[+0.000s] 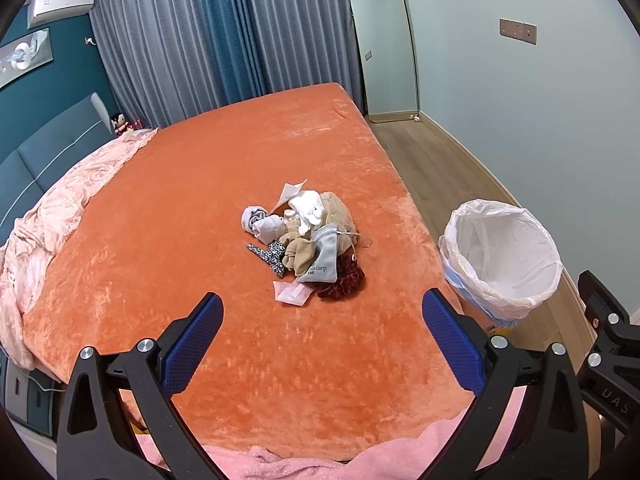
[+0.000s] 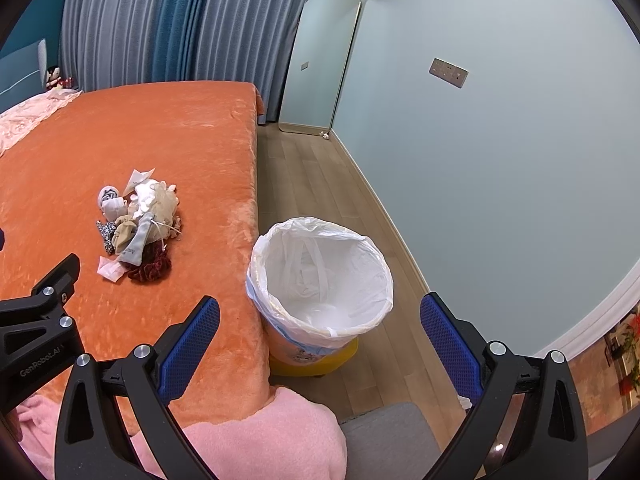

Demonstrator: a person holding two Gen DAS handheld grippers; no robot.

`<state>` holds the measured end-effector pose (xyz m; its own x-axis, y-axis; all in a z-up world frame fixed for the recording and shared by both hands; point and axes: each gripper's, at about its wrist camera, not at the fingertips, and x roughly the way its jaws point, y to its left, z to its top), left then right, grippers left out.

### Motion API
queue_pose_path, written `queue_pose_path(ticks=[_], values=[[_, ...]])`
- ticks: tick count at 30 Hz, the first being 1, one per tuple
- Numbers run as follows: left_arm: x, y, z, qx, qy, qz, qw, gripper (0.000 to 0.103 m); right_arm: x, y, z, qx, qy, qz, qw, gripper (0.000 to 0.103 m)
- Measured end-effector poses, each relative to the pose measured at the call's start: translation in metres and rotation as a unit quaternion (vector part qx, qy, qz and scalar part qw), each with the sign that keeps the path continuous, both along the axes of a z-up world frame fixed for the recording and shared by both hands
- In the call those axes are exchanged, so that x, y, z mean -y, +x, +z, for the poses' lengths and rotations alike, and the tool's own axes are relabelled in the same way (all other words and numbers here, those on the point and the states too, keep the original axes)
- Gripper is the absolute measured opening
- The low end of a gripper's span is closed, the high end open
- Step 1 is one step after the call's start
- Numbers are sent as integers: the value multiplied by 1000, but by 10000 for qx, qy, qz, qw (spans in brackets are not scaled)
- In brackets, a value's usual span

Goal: Collect trash

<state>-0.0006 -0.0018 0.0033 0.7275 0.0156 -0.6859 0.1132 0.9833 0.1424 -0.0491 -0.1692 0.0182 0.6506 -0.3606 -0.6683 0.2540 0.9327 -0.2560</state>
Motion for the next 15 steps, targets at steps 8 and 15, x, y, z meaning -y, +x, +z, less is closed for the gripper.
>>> queue_pose_path(ticks=[8, 15], values=[[-1, -2, -1, -25, -46, -1, 10000, 95, 0, -1, 2, 18, 26, -30, 10000, 96], [-2, -6, -1, -26, -83, -52, 9999, 95, 0, -1, 2, 27, 36, -33, 10000, 96]])
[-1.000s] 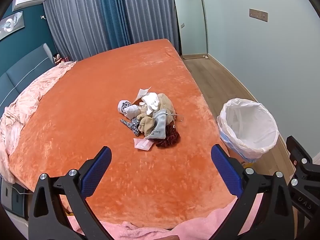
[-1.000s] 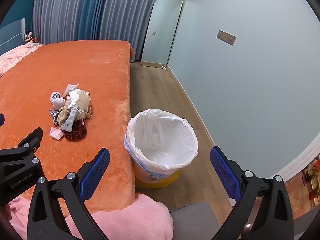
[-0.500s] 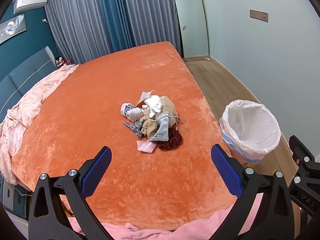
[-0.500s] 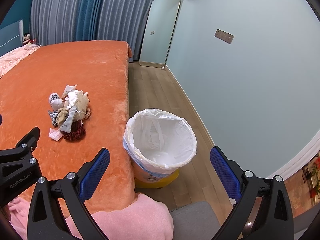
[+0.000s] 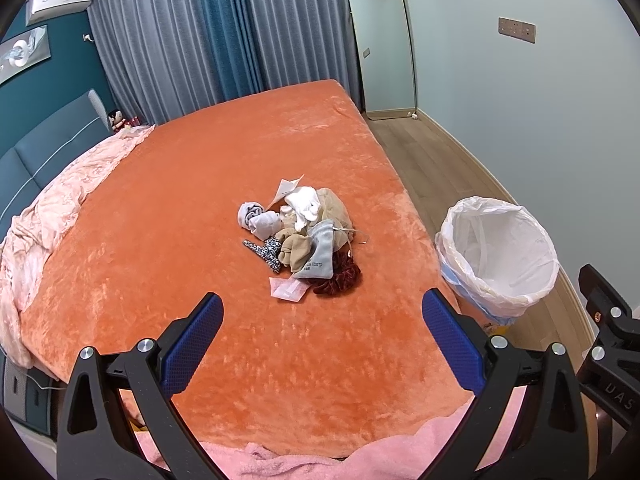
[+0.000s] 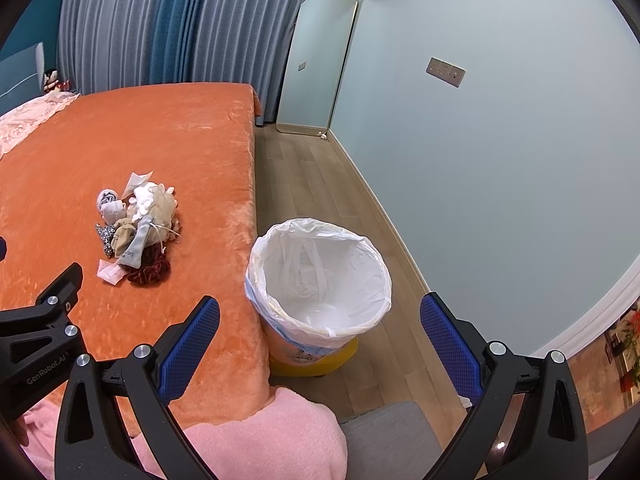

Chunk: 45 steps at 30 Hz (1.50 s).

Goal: Collect trash

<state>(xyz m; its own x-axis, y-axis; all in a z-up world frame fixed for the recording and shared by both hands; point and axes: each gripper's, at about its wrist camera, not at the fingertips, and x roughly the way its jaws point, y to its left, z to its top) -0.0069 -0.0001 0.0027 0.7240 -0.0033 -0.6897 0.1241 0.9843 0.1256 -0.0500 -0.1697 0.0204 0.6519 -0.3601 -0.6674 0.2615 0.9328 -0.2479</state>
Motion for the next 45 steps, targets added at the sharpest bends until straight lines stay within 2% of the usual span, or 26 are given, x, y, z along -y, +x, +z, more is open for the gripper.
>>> queue_pose_path(ticks=[19, 31, 45], values=[[9, -3, 5, 74, -48, -234, 9997, 95, 3, 1, 4, 39, 38, -85, 9999, 96], [12, -3, 6, 201, -31, -198, 9996, 95, 2, 0, 3, 32, 36, -81, 10000, 96], [13, -2, 8, 171, -33, -243, 9996, 94, 4, -1, 2, 65, 26, -144, 9999, 96]])
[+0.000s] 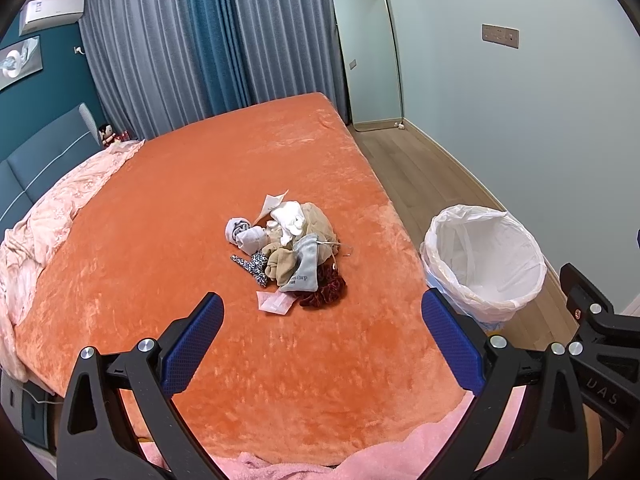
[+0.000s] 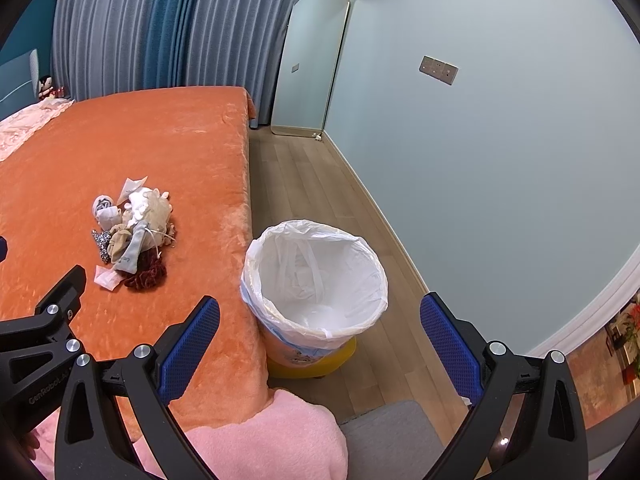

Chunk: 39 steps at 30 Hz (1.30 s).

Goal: Collect trash

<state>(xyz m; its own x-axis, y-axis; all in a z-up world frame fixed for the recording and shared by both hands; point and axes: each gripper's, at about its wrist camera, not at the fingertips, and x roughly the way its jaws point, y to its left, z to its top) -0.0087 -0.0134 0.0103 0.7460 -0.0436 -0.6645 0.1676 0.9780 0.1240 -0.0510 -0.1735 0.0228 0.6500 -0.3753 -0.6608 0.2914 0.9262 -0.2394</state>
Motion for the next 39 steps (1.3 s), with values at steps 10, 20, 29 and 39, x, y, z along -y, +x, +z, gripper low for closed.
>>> queue_pose_path(ticks=[10, 20, 29, 39], values=[[4, -1, 0, -31, 33, -43, 10000, 94, 3, 1, 0, 22, 14, -37, 10000, 96], [5, -1, 0, -33, 16, -39, 10000, 94, 5, 0, 1, 45, 24, -74, 10000, 96], [9, -2, 1, -4, -37, -85, 10000, 94, 7, -2, 3, 93, 38, -115, 9999, 96], [3, 6, -2, 43, -366, -241, 9990, 94, 9, 2, -2, 205, 72, -255, 9994, 96]])
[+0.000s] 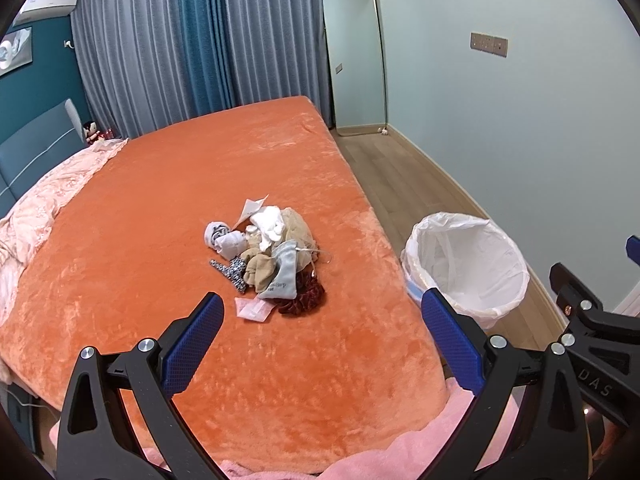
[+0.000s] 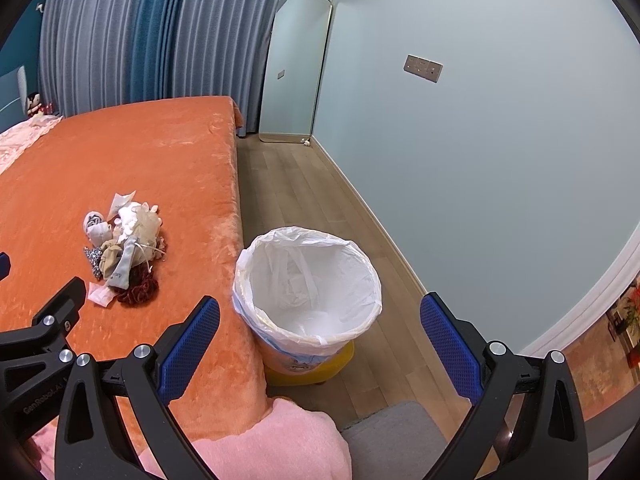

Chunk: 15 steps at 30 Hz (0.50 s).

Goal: Collect trash

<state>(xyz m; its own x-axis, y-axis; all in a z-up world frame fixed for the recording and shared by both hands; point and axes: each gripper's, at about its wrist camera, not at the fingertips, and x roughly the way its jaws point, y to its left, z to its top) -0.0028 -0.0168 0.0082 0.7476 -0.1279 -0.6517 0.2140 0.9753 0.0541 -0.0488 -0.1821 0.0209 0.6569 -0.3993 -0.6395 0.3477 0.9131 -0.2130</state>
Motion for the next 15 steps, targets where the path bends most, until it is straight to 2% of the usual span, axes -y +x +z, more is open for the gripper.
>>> queue_pose_path(ticks=[8, 12, 15], values=[[-1, 16, -8, -41, -141, -48, 9999, 95, 0, 12, -10, -3, 82, -85, 9999, 96], [-5, 31, -20, -158, -47, -36, 9999, 95, -2, 20, -19, -19, 125, -109, 9999, 96], [-17, 45, -32, -277, -129, 41, 9995, 95, -3, 31, -29, -9, 206, -134, 9997, 96]])
